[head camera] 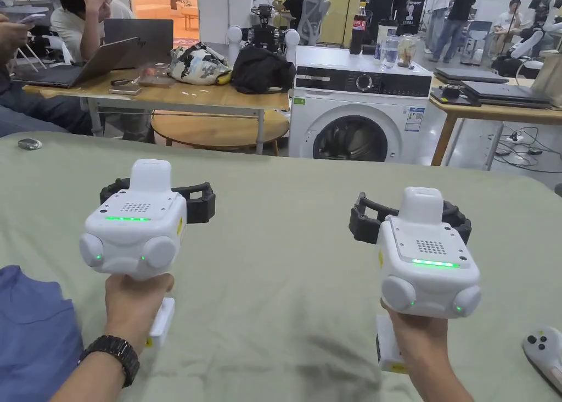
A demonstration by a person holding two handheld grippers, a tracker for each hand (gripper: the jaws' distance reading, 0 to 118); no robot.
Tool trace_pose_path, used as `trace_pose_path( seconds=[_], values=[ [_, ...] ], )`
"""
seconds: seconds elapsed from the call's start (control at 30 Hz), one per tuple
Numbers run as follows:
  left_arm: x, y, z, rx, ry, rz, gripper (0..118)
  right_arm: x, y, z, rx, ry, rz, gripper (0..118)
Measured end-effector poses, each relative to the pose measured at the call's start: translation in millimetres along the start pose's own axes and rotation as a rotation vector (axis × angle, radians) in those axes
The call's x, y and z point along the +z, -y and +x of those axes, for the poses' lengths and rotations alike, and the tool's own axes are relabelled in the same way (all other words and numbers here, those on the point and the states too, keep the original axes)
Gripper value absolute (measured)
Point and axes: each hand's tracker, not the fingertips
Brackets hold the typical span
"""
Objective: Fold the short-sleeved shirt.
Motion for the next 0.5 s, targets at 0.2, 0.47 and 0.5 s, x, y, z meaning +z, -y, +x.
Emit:
trace_pose_path(
  seconds=[0.2, 0.47, 0.5],
  values=[
    [11.9, -0.2, -5.8, 0.048, 0.009, 0.020, 117, 5.4, 0.4, 6.4, -0.020, -0.002, -0.023, 118],
    [15.3, -6.7, 0.9, 0.001, 0.077, 0.012, 117, 7.2, 3.7, 12.2, -0.034, 0.010, -0.067, 118],
    [15.2, -6.6, 1.4, -0.001, 0.077, 0.006, 117, 8.8, 2.3, 11.4, -0.031, 0.014, -0.075, 118]
  ],
)
